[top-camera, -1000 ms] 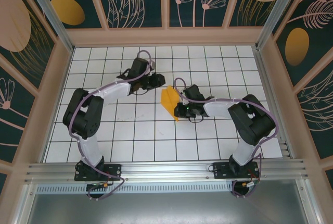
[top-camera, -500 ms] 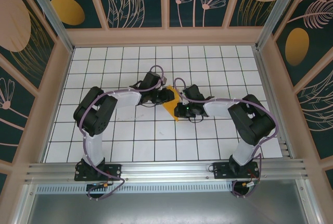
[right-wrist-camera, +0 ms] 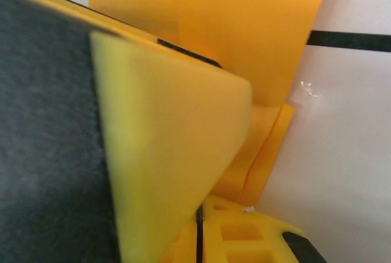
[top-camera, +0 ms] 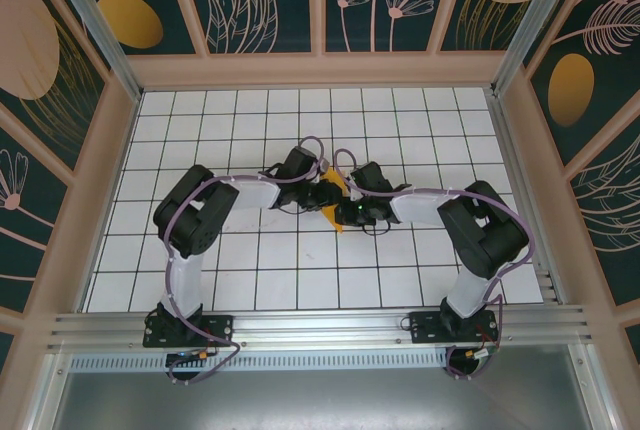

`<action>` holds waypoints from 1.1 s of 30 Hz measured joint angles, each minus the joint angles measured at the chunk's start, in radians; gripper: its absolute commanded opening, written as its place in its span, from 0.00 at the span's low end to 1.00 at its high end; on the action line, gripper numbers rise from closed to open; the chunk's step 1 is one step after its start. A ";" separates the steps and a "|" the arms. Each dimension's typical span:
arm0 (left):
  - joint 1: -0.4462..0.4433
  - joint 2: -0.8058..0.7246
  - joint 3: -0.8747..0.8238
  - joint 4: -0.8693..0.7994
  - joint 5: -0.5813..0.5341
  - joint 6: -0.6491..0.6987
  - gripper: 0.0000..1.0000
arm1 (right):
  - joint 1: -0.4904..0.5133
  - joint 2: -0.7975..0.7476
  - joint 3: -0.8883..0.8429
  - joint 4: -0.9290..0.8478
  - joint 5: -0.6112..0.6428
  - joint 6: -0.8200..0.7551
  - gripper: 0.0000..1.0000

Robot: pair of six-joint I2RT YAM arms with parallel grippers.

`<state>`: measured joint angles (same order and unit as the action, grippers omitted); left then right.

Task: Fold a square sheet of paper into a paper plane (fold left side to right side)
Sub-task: Fourth fold the wing at the center of the table.

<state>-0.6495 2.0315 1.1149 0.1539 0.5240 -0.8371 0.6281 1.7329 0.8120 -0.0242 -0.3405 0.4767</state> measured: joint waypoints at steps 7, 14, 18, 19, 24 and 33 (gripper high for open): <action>-0.002 0.014 0.039 -0.048 -0.023 0.008 0.29 | 0.000 0.003 0.006 -0.009 0.000 0.000 0.11; -0.002 0.045 0.112 -0.128 -0.035 0.021 0.29 | 0.000 0.007 0.013 -0.018 0.003 -0.003 0.11; 0.023 0.086 0.186 -0.143 -0.058 0.037 0.29 | 0.000 0.008 0.013 -0.017 0.003 -0.003 0.11; 0.033 0.097 0.205 -0.144 -0.064 0.041 0.29 | 0.000 0.009 0.013 -0.017 0.002 -0.003 0.11; 0.085 0.140 0.293 -0.177 -0.093 0.063 0.29 | 0.000 0.009 0.013 -0.017 0.002 -0.003 0.11; 0.140 0.228 0.429 -0.223 -0.098 0.098 0.29 | 0.000 0.010 0.014 -0.016 0.000 -0.004 0.11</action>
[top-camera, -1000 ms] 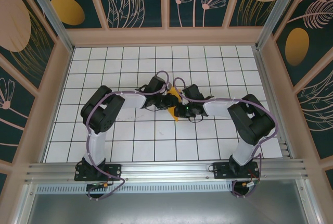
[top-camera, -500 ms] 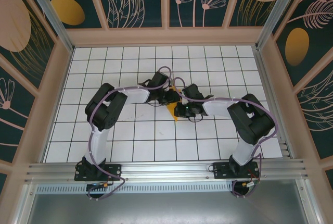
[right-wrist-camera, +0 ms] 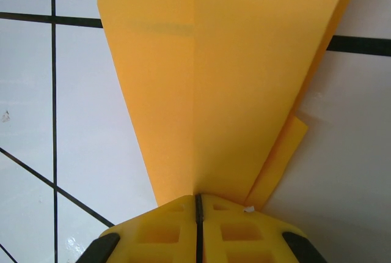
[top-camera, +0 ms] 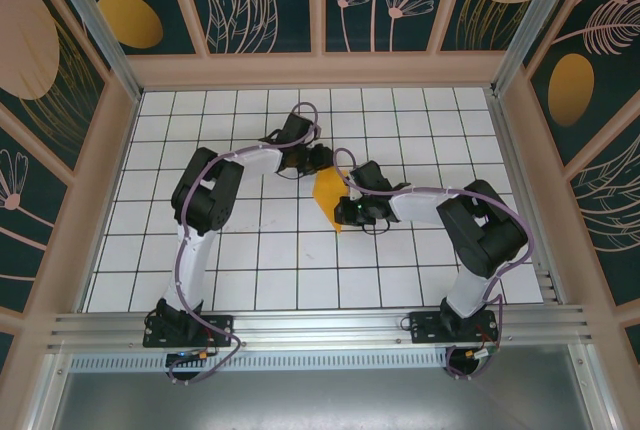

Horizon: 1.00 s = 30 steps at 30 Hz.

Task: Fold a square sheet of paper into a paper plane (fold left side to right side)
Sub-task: Fourth fold the wing at the center of the table.

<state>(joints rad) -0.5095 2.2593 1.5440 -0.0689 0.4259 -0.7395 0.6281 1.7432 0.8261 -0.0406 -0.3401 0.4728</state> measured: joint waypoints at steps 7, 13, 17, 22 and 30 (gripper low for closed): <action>0.022 0.004 0.024 -0.026 -0.009 0.029 0.30 | 0.000 0.000 0.001 0.000 0.000 0.000 0.11; 0.031 -0.064 -0.024 -0.051 -0.047 0.057 0.33 | 0.000 -0.011 0.000 0.000 0.003 -0.008 0.14; 0.032 -0.223 -0.118 -0.056 -0.086 0.072 0.35 | 0.001 -0.043 -0.001 -0.036 0.026 -0.031 0.25; 0.033 -0.451 -0.270 -0.018 -0.100 0.074 0.37 | -0.035 -0.155 -0.002 -0.069 0.036 -0.055 0.39; 0.011 -0.564 -0.526 0.099 -0.029 0.007 0.40 | -0.167 -0.228 -0.026 0.000 -0.019 -0.072 0.51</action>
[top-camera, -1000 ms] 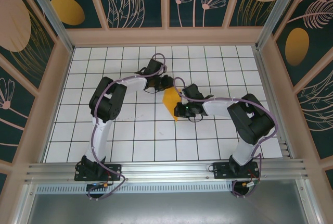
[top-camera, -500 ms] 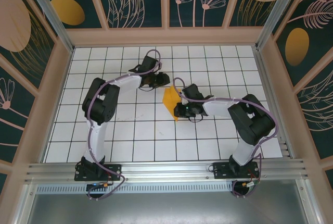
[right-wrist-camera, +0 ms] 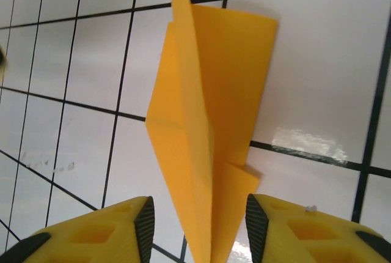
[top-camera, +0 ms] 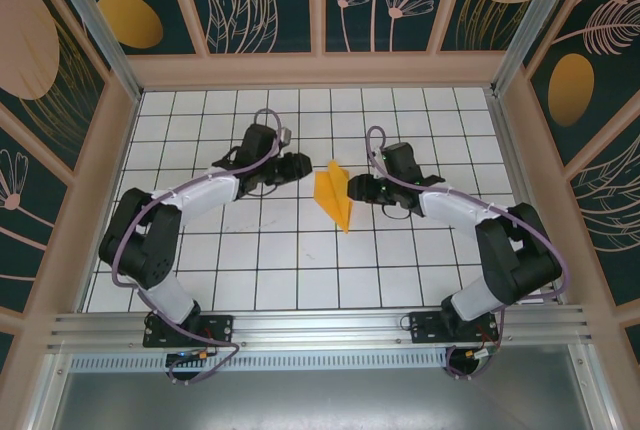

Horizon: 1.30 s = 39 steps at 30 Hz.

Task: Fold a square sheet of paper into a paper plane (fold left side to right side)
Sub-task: Fourth fold the wing at the center of the table, then turn over the paper at the center of the table.

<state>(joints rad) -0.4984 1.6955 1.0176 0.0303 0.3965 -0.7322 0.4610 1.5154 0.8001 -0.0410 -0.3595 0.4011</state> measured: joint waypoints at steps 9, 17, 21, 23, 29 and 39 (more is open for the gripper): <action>-0.074 0.215 0.076 0.076 0.066 -0.055 0.38 | -0.020 -0.016 -0.108 0.062 -0.035 0.024 0.53; -0.077 0.350 0.181 0.086 0.076 -0.070 0.37 | -0.034 -0.081 -0.161 0.069 -0.035 0.034 0.53; -0.078 0.394 0.222 0.086 0.090 -0.074 0.37 | -0.043 -0.088 -0.174 0.073 -0.039 0.035 0.53; -0.080 0.411 0.241 0.085 0.095 -0.074 0.35 | -0.046 -0.088 -0.179 0.076 -0.043 0.039 0.53; -0.084 0.449 0.286 0.087 0.109 -0.085 0.26 | -0.070 -0.114 -0.224 0.121 -0.088 0.062 0.54; -0.084 0.437 0.286 0.092 0.119 -0.086 0.09 | -0.223 -0.180 -0.410 0.391 -0.311 0.214 0.65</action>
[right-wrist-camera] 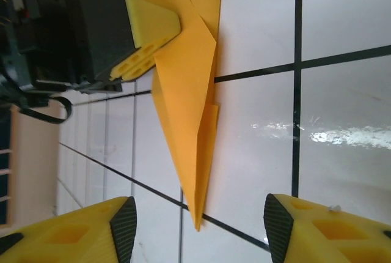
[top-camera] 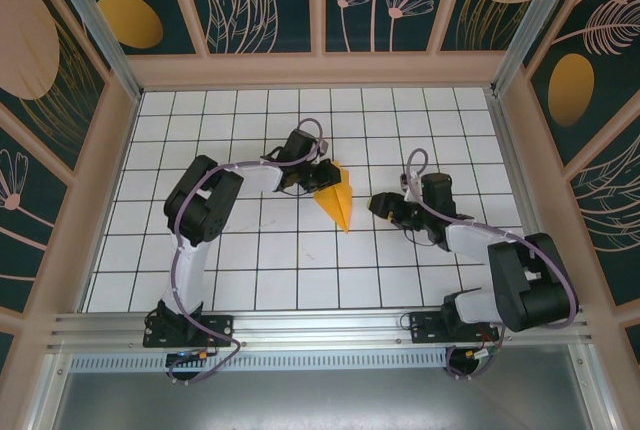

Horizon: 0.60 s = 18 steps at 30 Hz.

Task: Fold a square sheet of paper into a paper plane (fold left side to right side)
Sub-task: Turn over the paper at the center of the table.

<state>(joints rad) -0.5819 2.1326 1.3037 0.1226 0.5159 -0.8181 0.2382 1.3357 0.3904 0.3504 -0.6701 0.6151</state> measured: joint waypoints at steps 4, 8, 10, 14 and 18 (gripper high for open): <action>0.000 -0.074 0.000 -0.014 -0.004 0.002 0.08 | -0.036 -0.016 -0.041 0.131 -0.082 0.076 0.73; 0.000 -0.200 0.006 -0.023 -0.009 0.002 0.09 | -0.051 -0.021 -0.049 0.257 -0.145 0.144 0.85; 0.000 -0.265 0.017 -0.022 -0.016 0.002 0.10 | -0.051 -0.021 -0.049 0.330 -0.171 0.182 0.91; 0.000 -0.386 0.038 -0.003 -0.014 0.001 0.12 | -0.051 -0.021 -0.055 0.510 -0.211 0.276 0.99; 0.000 -0.448 0.050 0.024 0.020 -0.012 0.13 | -0.036 -0.027 -0.058 0.682 -0.230 0.365 0.99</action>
<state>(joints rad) -0.5819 1.6848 1.3540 0.1471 0.5362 -0.8303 0.2024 1.3090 0.3321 1.0321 -0.8997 0.9806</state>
